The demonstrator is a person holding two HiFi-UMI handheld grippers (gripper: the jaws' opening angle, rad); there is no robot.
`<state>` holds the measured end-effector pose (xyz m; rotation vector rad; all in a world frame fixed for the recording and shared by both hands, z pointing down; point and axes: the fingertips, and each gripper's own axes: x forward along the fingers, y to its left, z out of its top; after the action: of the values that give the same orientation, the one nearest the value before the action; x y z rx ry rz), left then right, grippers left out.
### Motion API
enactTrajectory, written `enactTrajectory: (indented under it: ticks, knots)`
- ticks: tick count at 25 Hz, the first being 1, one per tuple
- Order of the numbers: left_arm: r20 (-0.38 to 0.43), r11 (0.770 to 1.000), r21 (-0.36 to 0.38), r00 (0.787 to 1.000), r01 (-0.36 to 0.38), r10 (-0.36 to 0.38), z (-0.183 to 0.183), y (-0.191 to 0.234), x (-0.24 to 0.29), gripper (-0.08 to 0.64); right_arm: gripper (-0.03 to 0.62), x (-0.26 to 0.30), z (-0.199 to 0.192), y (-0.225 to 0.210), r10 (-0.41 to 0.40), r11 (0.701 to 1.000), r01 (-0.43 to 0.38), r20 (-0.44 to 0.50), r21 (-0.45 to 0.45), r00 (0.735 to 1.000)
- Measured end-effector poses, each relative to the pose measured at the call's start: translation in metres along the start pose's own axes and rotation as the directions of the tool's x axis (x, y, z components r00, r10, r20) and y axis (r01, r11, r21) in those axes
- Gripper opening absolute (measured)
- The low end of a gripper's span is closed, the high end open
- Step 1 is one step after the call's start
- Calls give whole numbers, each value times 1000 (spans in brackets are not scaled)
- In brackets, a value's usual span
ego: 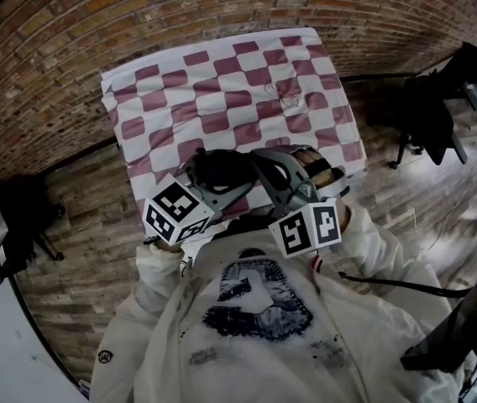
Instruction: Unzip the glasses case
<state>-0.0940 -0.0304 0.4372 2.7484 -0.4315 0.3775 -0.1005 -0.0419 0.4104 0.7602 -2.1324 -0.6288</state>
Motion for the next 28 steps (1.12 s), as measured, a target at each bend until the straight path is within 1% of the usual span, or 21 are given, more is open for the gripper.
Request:
enactTrajectory:
  ticks: [3, 7, 28]
  knots:
    - [-2, 1000, 2, 1000, -1, 1, -2, -1, -2, 259, 14, 0, 3, 1, -2, 1000, 2, 2, -5, 1000]
    - [-29, 1000, 23, 1000, -3, 4, -5, -2, -1, 259, 14, -1, 7, 2, -3, 1000, 3, 7, -13, 1000]
    - [-98, 999, 37, 995, 13, -9, -11, -6, 15, 259, 14, -9, 14, -5, -11, 999, 12, 32, -38, 999]
